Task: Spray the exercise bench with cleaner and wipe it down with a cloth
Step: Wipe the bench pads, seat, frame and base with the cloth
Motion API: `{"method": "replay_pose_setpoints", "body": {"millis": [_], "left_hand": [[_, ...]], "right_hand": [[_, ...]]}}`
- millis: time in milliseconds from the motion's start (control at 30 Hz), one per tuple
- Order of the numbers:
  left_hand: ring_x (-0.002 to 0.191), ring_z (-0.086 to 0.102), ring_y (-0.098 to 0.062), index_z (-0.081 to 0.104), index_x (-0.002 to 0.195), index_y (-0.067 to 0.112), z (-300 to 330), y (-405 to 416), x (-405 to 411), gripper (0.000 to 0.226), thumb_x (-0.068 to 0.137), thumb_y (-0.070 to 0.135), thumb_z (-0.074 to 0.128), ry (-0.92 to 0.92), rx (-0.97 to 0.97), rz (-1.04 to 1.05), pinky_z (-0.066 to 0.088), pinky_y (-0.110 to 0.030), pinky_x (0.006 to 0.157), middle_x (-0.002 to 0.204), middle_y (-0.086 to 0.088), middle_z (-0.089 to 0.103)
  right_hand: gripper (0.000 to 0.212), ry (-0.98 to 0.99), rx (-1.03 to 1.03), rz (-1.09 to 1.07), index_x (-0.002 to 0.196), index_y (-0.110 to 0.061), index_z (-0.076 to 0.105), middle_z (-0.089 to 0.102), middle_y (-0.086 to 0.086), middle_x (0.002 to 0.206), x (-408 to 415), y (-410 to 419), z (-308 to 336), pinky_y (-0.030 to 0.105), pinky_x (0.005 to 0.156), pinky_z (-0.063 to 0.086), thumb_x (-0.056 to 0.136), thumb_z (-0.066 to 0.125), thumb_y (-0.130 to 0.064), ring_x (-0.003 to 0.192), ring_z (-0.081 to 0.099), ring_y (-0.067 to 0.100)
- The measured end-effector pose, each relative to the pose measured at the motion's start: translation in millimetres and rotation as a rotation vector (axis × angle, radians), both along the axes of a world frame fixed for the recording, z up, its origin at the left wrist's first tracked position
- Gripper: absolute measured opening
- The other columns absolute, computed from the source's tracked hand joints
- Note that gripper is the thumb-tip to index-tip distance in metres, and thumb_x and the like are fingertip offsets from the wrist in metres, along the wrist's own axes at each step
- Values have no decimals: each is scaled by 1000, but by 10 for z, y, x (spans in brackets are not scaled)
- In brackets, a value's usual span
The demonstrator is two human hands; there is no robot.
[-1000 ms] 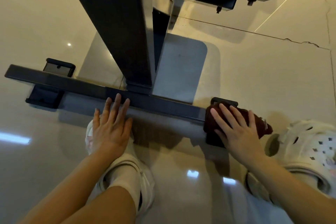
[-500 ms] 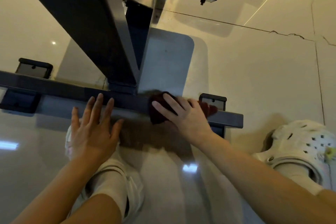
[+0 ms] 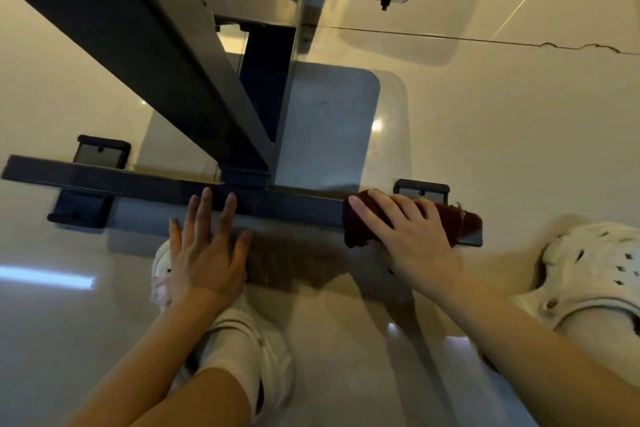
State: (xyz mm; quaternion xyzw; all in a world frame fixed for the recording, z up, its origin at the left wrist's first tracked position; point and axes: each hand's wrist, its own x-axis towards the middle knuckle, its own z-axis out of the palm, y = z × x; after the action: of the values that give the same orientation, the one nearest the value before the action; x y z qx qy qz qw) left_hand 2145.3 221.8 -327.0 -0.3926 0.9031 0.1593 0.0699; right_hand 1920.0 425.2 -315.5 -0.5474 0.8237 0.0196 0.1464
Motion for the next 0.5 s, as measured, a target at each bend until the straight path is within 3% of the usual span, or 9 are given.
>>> {"method": "replay_pose_setpoints", "body": {"millis": [100, 267, 333, 433, 500], "left_hand": [[147, -15, -12, 0, 152, 35, -27, 2, 13, 68, 90, 61, 13, 18, 3, 7, -18, -36, 117, 161, 6, -12], [148, -2, -9, 22, 150, 32, -22, 30, -8, 59, 96, 53, 13, 115, -6, 85, -9, -40, 120, 160, 6, 8], [148, 2, -10, 25, 148, 31, -12, 32, -12, 56, 97, 50, 15, 152, -11, 97, -6, -43, 120, 160, 5, 13], [147, -1, -8, 22, 147, 34, -7, 31, -39, 56, 95, 54, 13, 140, 1, 104, -8, -42, 120, 159, 8, 8], [146, -4, -6, 19, 147, 35, 7, 34, -40, 60, 94, 60, 8, 125, -5, 97, -14, -36, 118, 158, 10, 5]], "right_hand": [[81, -100, 34, 43, 151, -35, -18, 10, 8, 161, 361, -635, -24, 56, 115, 15, 100, 46, -35, 145, 17, 35], [95, -117, 56, 116, 149, -31, -25, -1, 15, 159, 784, -1341, 23, 58, 114, 14, 96, 53, -34, 142, 14, 40], [91, -54, 27, 178, 152, -34, -17, 4, 15, 160, 694, -1212, -47, 56, 112, 22, 95, 54, -35, 141, 20, 38], [101, 13, -123, 131, 151, -33, 30, 47, 13, 144, 425, -744, -135, 55, 97, 44, 66, 85, -31, 121, 53, 37], [104, 75, -171, 91, 148, -27, 35, 53, 15, 139, 186, -252, -270, 58, 96, 43, 58, 88, -19, 118, 57, 40]]}}
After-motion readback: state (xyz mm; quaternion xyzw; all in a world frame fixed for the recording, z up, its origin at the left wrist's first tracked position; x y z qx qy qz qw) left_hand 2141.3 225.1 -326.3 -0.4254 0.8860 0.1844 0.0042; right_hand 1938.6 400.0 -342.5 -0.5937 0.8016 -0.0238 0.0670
